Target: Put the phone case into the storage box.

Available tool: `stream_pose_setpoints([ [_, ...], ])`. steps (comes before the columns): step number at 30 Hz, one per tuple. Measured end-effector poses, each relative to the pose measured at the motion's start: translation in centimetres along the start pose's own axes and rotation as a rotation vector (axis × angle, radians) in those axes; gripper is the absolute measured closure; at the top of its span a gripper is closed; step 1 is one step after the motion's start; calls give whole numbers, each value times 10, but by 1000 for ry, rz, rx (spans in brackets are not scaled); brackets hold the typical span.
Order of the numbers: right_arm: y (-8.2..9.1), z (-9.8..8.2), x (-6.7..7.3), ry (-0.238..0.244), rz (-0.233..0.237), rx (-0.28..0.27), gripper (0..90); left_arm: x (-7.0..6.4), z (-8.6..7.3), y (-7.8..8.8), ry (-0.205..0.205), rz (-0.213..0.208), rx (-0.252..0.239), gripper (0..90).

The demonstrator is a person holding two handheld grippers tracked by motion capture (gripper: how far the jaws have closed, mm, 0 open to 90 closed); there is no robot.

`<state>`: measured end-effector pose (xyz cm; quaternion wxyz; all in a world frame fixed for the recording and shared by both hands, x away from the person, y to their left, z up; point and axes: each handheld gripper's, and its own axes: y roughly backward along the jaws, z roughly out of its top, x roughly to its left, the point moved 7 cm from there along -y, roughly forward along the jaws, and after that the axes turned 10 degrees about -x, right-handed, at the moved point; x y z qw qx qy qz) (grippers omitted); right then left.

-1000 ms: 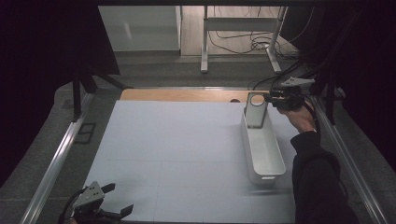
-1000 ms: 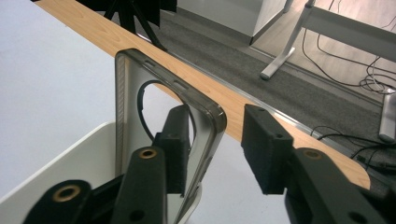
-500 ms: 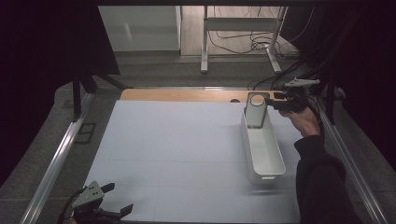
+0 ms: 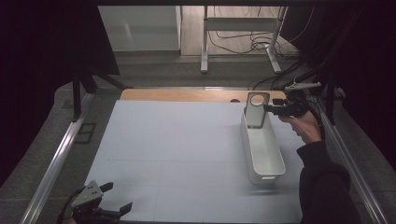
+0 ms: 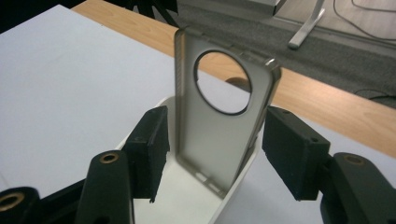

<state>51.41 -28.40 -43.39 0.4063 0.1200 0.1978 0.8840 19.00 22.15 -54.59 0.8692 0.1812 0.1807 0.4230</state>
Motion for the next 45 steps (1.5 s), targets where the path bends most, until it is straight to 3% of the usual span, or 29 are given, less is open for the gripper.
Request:
stream_pose_setpoints([
  [8,8,-2,13,-29,13,2,384,0,0,-1,1,10,6,0],
  [13,14,-2,24,-57,13,-12,278,0,0,-1,-1,7,6,0],
  [20,18,-10,38,-28,2,11,174,-1,0,-1,-5,3,7,0],
  [26,21,-16,47,-37,6,35,151,-1,0,-1,-6,2,7,0],
  [31,25,-22,57,-16,-3,65,105,-1,0,-1,-1,1,5,0],
  [45,42,-33,89,14,-25,76,20,-1,-1,0,-3,2,5,0],
])
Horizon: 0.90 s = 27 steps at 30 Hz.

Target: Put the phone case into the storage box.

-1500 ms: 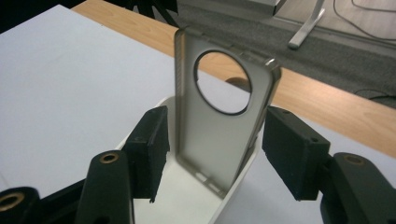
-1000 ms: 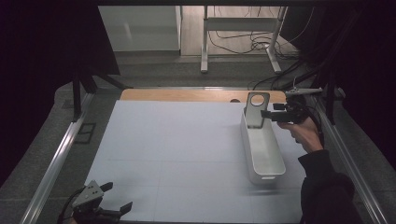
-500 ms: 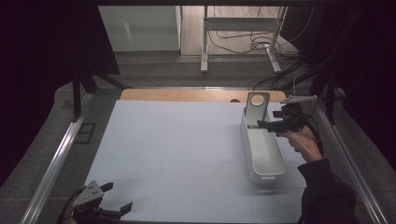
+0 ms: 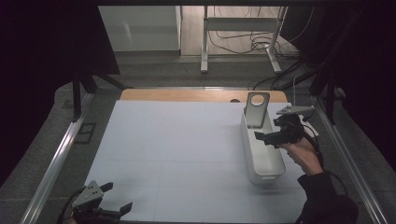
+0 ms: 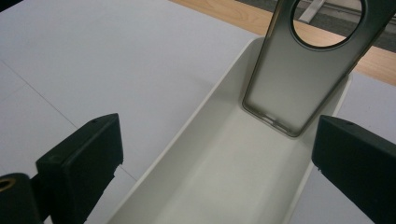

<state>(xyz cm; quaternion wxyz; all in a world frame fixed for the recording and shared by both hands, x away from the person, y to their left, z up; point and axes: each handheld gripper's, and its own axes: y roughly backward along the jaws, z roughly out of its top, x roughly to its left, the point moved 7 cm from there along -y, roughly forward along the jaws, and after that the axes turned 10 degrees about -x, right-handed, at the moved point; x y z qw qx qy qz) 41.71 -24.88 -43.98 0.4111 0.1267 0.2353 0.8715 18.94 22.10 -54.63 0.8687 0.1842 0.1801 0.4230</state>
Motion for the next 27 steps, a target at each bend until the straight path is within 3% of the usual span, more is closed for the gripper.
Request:
stream_pose_setpoints([
  [12,11,-19,24,-9,3,-1,0,0,0,0,1,0,1,0],
  [27,22,-43,41,5,-26,8,0,-1,0,0,-7,2,7,0],
])
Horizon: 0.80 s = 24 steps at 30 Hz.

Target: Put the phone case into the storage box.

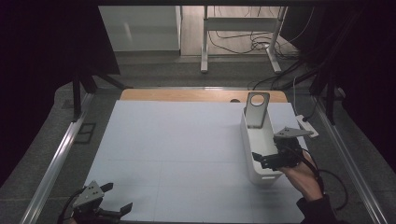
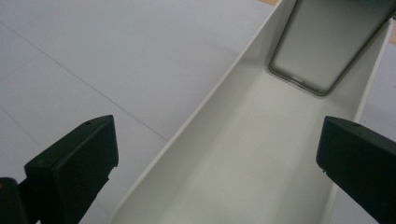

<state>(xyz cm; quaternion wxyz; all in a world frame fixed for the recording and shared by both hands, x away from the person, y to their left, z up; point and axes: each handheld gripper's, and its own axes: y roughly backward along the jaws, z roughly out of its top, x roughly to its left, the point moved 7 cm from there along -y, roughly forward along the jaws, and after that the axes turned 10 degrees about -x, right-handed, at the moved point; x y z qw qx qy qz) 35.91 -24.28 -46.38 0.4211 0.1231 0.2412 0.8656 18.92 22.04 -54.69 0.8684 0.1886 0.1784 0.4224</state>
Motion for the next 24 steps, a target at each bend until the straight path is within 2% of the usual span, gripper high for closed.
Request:
stream_pose_setpoints([
  [10,9,-11,9,-3,-8,2,0,0,0,1,4,1,-4,0],
  [24,30,-20,18,-6,-19,-31,0,1,0,2,11,5,-9,0],
])
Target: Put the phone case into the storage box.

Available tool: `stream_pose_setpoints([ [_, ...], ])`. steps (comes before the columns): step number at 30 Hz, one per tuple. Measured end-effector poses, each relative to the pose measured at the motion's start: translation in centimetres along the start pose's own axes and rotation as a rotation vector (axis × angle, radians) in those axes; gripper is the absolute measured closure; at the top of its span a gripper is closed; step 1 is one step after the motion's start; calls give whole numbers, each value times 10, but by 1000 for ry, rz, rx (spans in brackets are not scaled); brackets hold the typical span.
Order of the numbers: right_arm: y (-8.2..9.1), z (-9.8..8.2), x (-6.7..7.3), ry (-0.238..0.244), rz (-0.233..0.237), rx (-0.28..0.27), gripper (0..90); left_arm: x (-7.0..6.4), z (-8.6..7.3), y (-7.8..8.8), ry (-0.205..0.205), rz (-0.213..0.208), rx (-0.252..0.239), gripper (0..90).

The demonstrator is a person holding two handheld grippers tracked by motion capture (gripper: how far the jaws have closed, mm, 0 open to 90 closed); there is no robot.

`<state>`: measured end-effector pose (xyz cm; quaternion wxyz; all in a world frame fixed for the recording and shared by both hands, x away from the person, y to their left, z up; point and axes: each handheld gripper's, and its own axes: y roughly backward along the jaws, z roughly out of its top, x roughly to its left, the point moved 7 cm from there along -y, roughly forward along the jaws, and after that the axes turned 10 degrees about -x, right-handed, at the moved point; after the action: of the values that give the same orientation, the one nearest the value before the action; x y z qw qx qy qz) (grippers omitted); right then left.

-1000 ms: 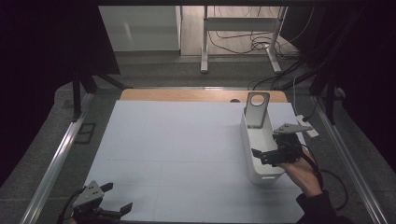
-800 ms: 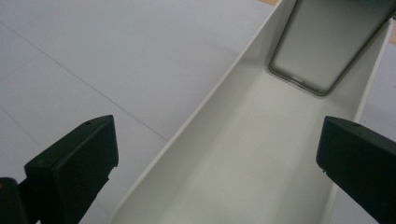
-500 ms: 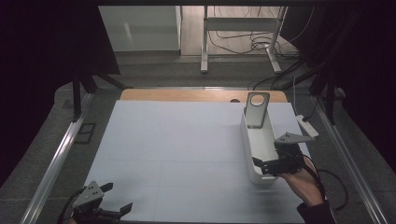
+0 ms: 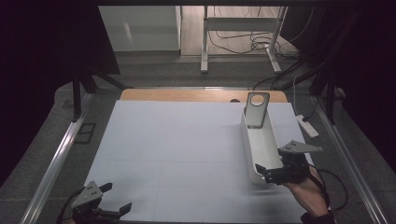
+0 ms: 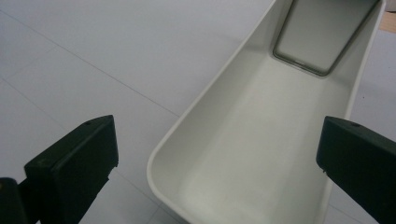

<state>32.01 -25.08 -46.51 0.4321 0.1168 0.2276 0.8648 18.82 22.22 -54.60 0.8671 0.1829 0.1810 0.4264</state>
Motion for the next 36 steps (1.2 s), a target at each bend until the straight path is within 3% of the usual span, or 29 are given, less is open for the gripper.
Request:
stream_pose_setpoints([
  [12,14,-12,1,-7,-40,1,0,0,0,0,-1,5,1,0],
  [18,25,-22,0,-33,-62,-12,0,0,0,0,-7,5,3,0],
  [36,45,-48,9,-65,-86,-13,0,-1,0,1,1,2,1,0],
])
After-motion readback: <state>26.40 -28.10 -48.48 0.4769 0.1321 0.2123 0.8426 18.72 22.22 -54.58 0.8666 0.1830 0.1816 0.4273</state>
